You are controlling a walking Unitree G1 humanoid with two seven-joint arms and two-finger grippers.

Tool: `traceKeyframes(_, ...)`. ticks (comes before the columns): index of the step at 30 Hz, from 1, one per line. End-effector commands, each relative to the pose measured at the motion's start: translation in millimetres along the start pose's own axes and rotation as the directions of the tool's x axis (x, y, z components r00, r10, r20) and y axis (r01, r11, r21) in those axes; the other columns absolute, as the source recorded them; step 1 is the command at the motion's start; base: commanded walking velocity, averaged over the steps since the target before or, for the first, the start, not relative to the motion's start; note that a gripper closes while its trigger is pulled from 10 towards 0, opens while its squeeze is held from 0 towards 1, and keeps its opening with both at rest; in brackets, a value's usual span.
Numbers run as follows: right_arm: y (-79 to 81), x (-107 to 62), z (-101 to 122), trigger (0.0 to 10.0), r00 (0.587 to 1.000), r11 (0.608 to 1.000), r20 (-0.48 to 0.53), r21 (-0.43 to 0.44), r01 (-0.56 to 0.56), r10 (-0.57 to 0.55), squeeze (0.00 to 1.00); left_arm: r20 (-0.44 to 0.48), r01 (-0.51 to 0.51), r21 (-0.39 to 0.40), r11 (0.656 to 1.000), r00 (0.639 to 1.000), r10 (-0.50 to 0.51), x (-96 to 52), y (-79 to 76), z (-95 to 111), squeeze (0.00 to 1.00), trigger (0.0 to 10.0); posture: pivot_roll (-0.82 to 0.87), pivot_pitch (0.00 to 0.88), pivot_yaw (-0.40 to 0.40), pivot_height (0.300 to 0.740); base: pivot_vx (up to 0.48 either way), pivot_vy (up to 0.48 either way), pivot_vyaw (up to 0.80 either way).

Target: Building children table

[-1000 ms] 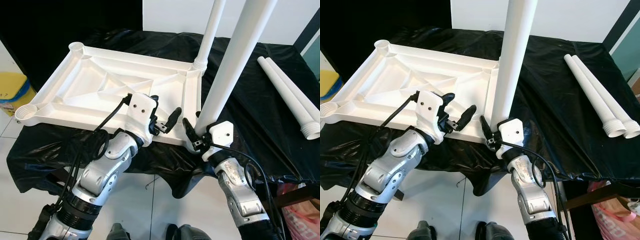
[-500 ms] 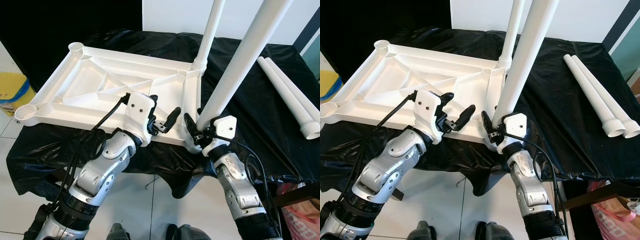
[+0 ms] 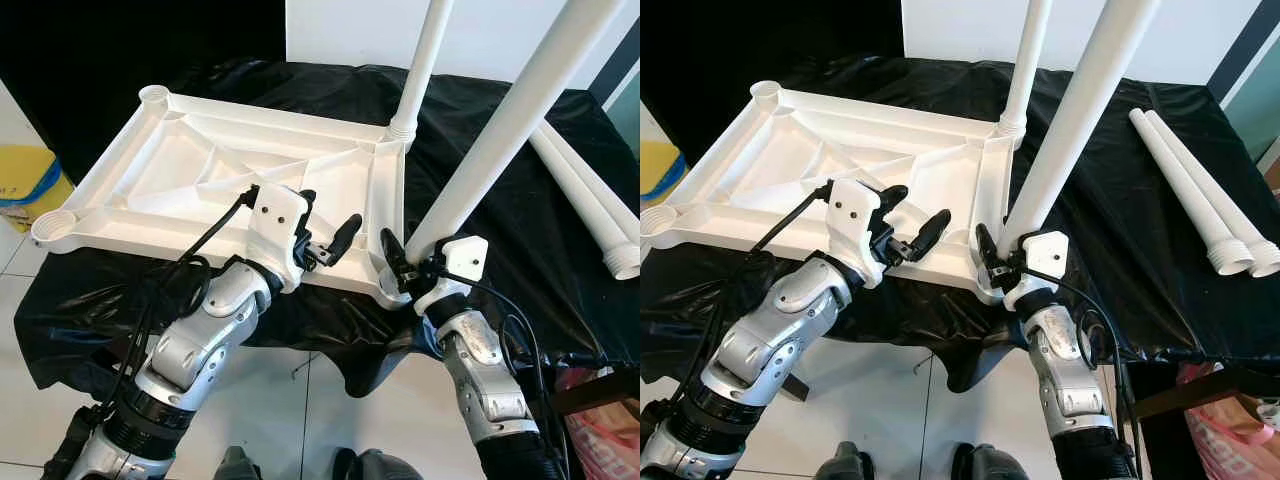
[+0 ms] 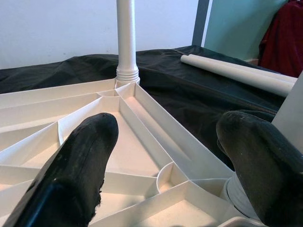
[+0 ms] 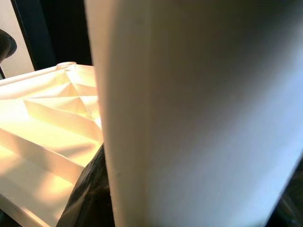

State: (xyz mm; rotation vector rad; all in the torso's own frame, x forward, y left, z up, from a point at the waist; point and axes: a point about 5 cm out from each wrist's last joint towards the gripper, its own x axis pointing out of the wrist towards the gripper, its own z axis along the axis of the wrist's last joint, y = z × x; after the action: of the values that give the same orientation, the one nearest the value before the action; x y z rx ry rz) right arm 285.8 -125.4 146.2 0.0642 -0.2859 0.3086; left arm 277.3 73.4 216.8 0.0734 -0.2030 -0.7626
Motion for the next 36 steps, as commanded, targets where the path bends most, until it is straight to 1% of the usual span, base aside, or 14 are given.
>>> traceKeyframes(1, -4.8, -14.1, -25, 10.0, 0.991, 1.000, -0.133, -0.010, 0.019, -0.020, 0.00, -0.002, 0.242, 0.009, 0.970, 0.970, -0.242, 0.3, -15.5, 2, 0.00, 10.0, 0.04, 0.168, -0.064, 0.740, 0.000, 0.000, 0.00)
traceKeyframes(3, -1.6, -16.5, -26, 10.0, 0.991, 0.999, -0.136, -0.040, -0.012, 0.006, 0.00, -0.003, 0.244, 0.010, 0.970, 0.970, -0.244, 0.0, -15.8, 2, 0.00, 10.0, 0.05, 0.171, -0.065, 0.740, 0.000, 0.000, 0.00)
traceKeyframes(7, 2.2, -18.4, -28, 10.0, 0.989, 0.998, -0.142, -0.047, -0.038, 0.031, 0.00, -0.004, 0.238, 0.006, 0.971, 0.971, -0.238, -1.9, -15.7, 2, 0.00, 10.0, 0.04, 0.173, -0.071, 0.740, 0.000, 0.000, 0.00)
traceKeyframes(21, 4.8, -18.6, -28, 10.0, 0.990, 0.996, -0.130, -0.071, -0.062, 0.053, 0.00, -0.007, 0.248, 0.010, 0.969, 0.969, -0.248, -1.9, -15.2, 3, 0.00, 10.0, 0.03, 0.163, -0.058, 0.740, 0.000, 0.000, 0.00)
traceKeyframes(30, 9.3, -20.8, -25, 10.0, 0.989, 0.987, -0.112, -0.119, -0.113, 0.099, 0.00, -0.010, 0.253, 0.009, 0.967, 0.967, -0.253, -3.3, -15.6, 3, 0.00, 10.0, 0.03, 0.164, -0.056, 0.740, 0.000, 0.000, 0.00)
traceKeyframes(33, 11.1, -22.1, -24, 10.0, 0.986, 0.977, -0.104, -0.154, -0.146, 0.131, 0.00, -0.012, 0.251, 0.006, 0.968, 0.968, -0.251, -3.7, -15.8, 2, 0.00, 10.0, 0.03, 0.168, -0.057, 0.740, 0.000, 0.000, 0.00)
traceKeyframes(36, 12.3, -22.8, -23, 10.0, 0.983, 0.971, -0.101, -0.169, -0.166, 0.150, 0.00, -0.013, 0.250, 0.006, 0.968, 0.968, -0.250, -3.9, -15.8, 2, 0.00, 10.0, 0.03, 0.170, -0.059, 0.740, 0.000, 0.000, 0.00)
